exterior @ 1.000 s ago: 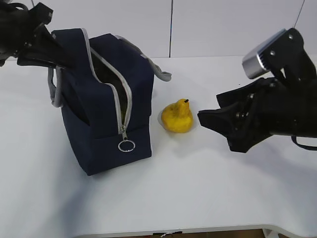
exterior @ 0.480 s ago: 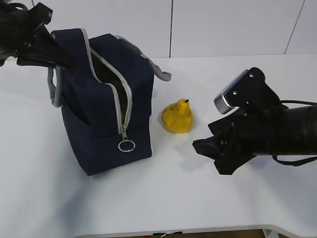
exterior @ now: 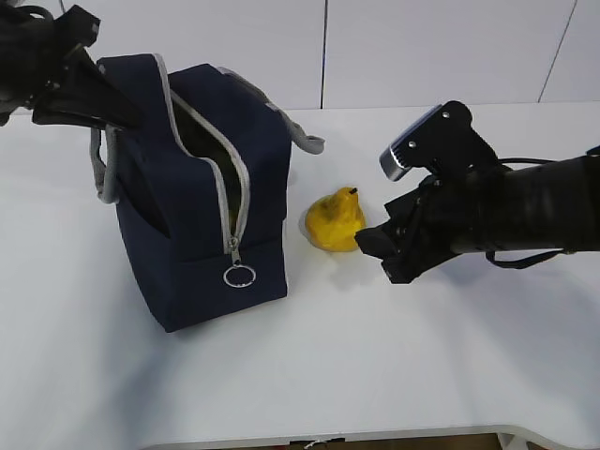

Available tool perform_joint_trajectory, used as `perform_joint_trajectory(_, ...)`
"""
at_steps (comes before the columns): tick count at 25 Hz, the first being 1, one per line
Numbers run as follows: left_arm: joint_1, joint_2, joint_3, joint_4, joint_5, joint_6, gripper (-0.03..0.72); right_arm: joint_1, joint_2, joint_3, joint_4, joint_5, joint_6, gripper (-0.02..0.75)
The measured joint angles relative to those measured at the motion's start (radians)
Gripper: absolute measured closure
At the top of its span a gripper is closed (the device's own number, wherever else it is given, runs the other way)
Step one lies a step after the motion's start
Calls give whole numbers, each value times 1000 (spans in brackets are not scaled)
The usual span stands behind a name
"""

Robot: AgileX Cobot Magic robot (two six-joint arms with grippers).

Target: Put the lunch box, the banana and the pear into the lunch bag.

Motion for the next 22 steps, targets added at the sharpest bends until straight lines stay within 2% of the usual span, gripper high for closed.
perform_joint_trajectory(6, 0, 0, 0, 0, 0, 0, 691, 0, 60, -67, 2, -22, 29, 261)
perform_joint_trajectory(14, 0, 0, 0, 0, 0, 0, 691, -42, 135, -131, 4, -34, 267, 260)
perform_joint_trajectory(22, 0, 0, 0, 0, 0, 0, 691, -55, 144, -136, 5, 60, 321, 167)
